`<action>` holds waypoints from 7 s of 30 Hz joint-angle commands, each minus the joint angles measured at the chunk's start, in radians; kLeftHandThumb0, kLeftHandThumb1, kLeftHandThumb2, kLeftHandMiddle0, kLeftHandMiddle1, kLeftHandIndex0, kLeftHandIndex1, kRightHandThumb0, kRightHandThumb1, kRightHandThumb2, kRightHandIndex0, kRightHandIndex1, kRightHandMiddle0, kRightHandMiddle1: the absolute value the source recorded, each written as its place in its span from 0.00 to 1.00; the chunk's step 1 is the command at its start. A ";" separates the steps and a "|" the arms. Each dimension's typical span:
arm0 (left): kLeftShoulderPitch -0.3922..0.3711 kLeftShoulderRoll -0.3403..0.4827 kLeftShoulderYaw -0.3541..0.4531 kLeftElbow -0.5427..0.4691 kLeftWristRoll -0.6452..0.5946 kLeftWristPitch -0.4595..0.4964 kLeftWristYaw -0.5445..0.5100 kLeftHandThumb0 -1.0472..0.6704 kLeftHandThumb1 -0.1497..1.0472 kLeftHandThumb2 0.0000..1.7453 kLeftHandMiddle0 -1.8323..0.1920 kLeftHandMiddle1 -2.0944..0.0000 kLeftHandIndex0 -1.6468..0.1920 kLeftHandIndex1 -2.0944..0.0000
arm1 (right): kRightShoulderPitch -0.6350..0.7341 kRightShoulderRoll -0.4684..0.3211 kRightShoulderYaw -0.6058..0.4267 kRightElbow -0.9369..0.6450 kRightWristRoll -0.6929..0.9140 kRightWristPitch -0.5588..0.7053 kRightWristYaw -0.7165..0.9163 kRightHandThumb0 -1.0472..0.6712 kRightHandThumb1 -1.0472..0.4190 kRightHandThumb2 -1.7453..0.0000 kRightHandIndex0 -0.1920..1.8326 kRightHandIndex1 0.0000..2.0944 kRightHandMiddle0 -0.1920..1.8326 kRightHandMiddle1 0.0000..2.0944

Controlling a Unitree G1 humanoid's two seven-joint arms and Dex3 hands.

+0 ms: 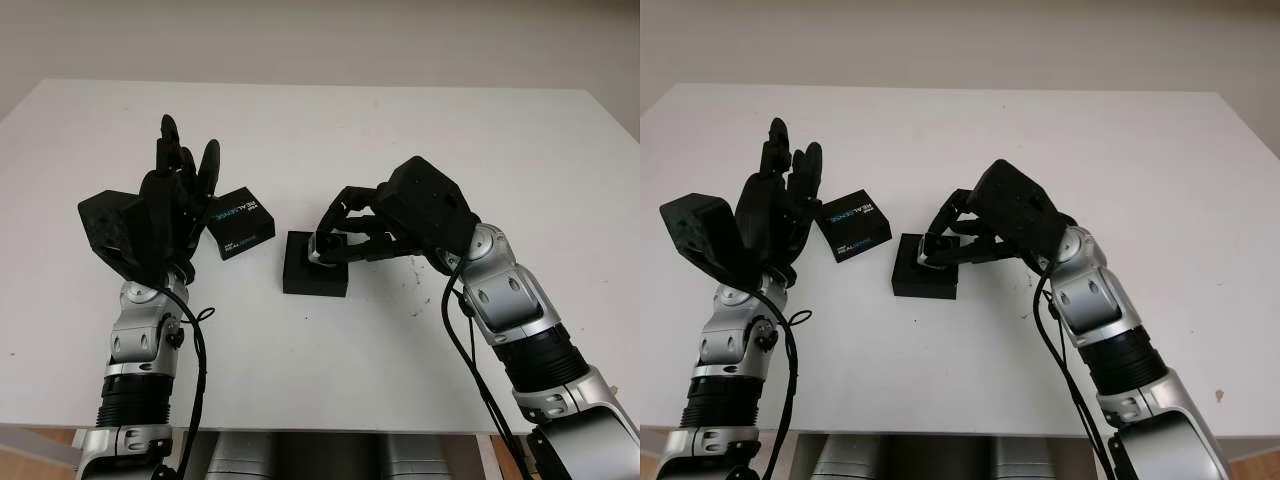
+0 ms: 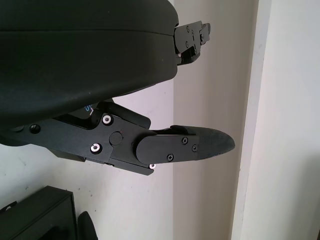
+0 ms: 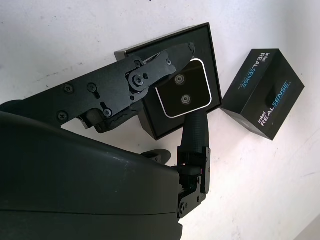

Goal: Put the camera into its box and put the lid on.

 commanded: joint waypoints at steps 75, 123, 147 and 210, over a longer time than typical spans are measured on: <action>0.033 -0.002 -0.017 -0.051 0.009 0.040 0.004 0.21 1.00 0.23 1.00 1.00 1.00 1.00 | -0.007 0.011 0.054 0.024 -0.096 -0.060 -0.041 0.40 0.06 0.97 0.29 0.03 0.24 0.84; 0.076 -0.042 -0.041 -0.114 0.025 0.037 0.043 0.22 1.00 0.23 1.00 1.00 1.00 1.00 | 0.016 -0.028 0.134 -0.026 -0.321 -0.088 -0.028 0.38 0.06 0.97 0.34 0.05 0.28 0.83; 0.090 -0.047 -0.046 -0.132 0.027 0.052 0.068 0.21 1.00 0.24 1.00 0.99 1.00 1.00 | 0.039 -0.074 0.124 -0.068 -0.309 -0.159 0.034 0.32 0.04 0.97 0.23 0.02 0.11 0.68; 0.103 -0.050 -0.028 -0.184 0.020 0.075 0.063 0.22 1.00 0.23 1.00 1.00 1.00 1.00 | 0.074 -0.240 0.109 0.240 -0.499 -1.262 -0.243 0.12 0.00 0.66 0.09 0.00 0.09 0.04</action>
